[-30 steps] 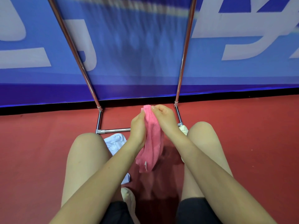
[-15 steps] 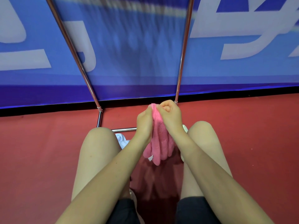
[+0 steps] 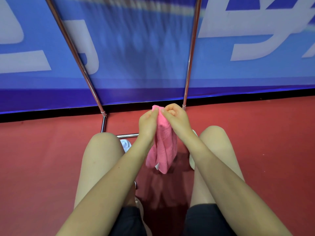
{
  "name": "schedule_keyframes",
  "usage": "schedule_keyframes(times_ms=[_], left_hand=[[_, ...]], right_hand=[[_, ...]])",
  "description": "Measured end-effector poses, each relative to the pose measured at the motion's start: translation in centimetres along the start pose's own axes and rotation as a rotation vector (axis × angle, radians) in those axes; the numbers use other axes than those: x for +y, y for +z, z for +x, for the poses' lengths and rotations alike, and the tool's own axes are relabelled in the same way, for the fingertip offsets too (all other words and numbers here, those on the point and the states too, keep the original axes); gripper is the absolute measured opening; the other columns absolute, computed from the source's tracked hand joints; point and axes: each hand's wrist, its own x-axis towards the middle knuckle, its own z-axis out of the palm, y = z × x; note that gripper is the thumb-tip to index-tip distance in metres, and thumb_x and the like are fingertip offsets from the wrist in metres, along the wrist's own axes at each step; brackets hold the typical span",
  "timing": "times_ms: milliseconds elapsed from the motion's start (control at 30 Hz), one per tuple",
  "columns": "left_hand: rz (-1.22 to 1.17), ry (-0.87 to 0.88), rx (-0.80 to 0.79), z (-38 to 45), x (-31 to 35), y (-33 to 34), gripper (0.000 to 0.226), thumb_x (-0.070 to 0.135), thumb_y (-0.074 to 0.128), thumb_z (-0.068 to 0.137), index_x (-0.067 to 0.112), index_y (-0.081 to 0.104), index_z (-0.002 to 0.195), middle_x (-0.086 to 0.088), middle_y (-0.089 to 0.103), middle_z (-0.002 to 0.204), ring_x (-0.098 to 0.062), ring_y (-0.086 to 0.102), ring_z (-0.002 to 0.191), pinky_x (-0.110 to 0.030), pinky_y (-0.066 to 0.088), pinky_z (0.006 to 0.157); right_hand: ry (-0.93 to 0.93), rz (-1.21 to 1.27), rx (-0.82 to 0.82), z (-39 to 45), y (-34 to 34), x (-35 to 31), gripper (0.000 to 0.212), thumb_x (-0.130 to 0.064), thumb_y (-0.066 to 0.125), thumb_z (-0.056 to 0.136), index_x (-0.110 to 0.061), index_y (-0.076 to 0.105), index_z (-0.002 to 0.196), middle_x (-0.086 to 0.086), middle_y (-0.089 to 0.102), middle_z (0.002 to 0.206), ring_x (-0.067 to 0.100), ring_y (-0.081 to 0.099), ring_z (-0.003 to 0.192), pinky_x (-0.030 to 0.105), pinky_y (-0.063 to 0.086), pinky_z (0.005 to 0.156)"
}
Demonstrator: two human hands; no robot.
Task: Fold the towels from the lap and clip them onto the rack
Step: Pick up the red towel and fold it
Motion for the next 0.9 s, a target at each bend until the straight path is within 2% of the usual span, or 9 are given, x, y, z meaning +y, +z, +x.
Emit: schedule_keyframes(times_ms=[200, 300, 433, 500, 633, 700, 767, 833, 900], left_hand=[[0.063, 0.062, -0.008, 0.3, 0.4, -1.0, 0.029, 0.026, 0.049, 0.099, 0.011, 0.073, 0.091, 0.001, 0.069, 0.078, -0.004, 0.060, 0.068, -0.016, 0.049, 0.066], [0.066, 0.078, -0.015, 0.6, 0.6, -1.5, 0.032, 0.028, 0.049, 0.100, 0.008, 0.073, 0.096, -0.006, 0.069, 0.086, -0.011, 0.059, 0.075, -0.024, 0.048, 0.072], [0.049, 0.088, 0.027, 0.9, 1.3, -2.2, 0.031, 0.028, 0.048, 0.100, 0.010, 0.066, 0.081, -0.001, 0.060, 0.076, -0.004, 0.051, 0.063, -0.016, 0.043, 0.058], [0.038, 0.090, 0.058, 1.2, 1.6, -2.8, 0.032, 0.028, 0.048, 0.100, 0.017, 0.062, 0.074, 0.004, 0.058, 0.071, 0.001, 0.050, 0.056, -0.012, 0.042, 0.053], [0.007, 0.093, 0.114, 2.0, 2.2, -4.3, 0.031, 0.031, 0.047, 0.099, 0.019, 0.067, 0.079, 0.005, 0.064, 0.077, -0.007, 0.057, 0.069, -0.013, 0.047, 0.061], [-0.023, 0.092, 0.139, 2.3, 2.5, -5.1, 0.032, 0.032, 0.047, 0.099, 0.019, 0.068, 0.078, 0.004, 0.066, 0.077, -0.010, 0.060, 0.072, -0.020, 0.049, 0.070], [-0.037, 0.099, 0.163, 2.5, 2.8, -5.9, 0.032, 0.033, 0.048, 0.098, 0.019, 0.069, 0.078, 0.003, 0.066, 0.078, -0.012, 0.060, 0.076, -0.027, 0.049, 0.078], [-0.041, 0.126, 0.188, 2.8, 3.0, -6.7, 0.032, 0.033, 0.049, 0.098, 0.020, 0.069, 0.077, 0.005, 0.066, 0.077, -0.011, 0.058, 0.075, -0.028, 0.048, 0.079], [-0.043, 0.144, 0.217, 2.9, 3.2, -7.4, 0.033, 0.032, 0.048, 0.098, 0.021, 0.068, 0.074, 0.009, 0.064, 0.073, -0.007, 0.057, 0.071, -0.026, 0.046, 0.077]], right_hand=[[-0.012, 0.018, -0.078, -0.3, 0.1, 0.1, 0.022, -0.011, 0.064, 0.087, -0.016, 0.050, 0.071, -0.001, 0.048, 0.061, 0.003, 0.042, 0.054, 0.016, 0.036, 0.053], [-0.001, -0.003, -0.097, -0.2, 0.2, 0.3, 0.022, -0.014, 0.065, 0.087, -0.015, 0.050, 0.070, 0.002, 0.047, 0.063, 0.010, 0.041, 0.060, 0.020, 0.034, 0.054], [-0.007, -0.071, -0.178, -0.4, 0.1, 0.9, 0.022, -0.018, 0.067, 0.086, -0.015, 0.054, 0.069, -0.006, 0.048, 0.059, 0.003, 0.040, 0.056, 0.016, 0.034, 0.053], [-0.027, -0.166, -0.230, -0.6, 0.0, 1.2, 0.027, -0.022, 0.067, 0.086, -0.014, 0.054, 0.065, -0.009, 0.044, 0.058, 0.002, 0.036, 0.055, 0.018, 0.031, 0.052], [-0.046, -0.367, -0.375, -0.6, -0.6, 2.5, 0.038, -0.031, 0.066, 0.087, -0.005, 0.050, 0.065, 0.001, 0.038, 0.065, 0.008, 0.033, 0.062, 0.029, 0.028, 0.056], [-0.005, -0.484, -0.448, -0.8, -1.1, 3.3, 0.038, -0.033, 0.066, 0.086, -0.006, 0.051, 0.065, 0.002, 0.042, 0.065, 0.008, 0.036, 0.061, 0.031, 0.032, 0.057], [0.057, -0.635, -0.520, -1.0, -1.6, 4.4, 0.038, -0.038, 0.066, 0.085, -0.003, 0.059, 0.071, 0.004, 0.055, 0.068, 0.012, 0.046, 0.064, 0.037, 0.042, 0.062], [0.106, -0.795, -0.611, -1.3, -2.3, 5.3, 0.031, -0.040, 0.065, 0.085, -0.009, 0.065, 0.078, 0.005, 0.066, 0.077, 0.018, 0.057, 0.073, 0.037, 0.046, 0.069], [0.164, -0.961, -0.673, -1.6, -3.0, 5.9, 0.027, -0.039, 0.064, 0.085, -0.020, 0.057, 0.068, 0.000, 0.062, 0.072, 0.022, 0.057, 0.075, 0.032, 0.042, 0.064]])
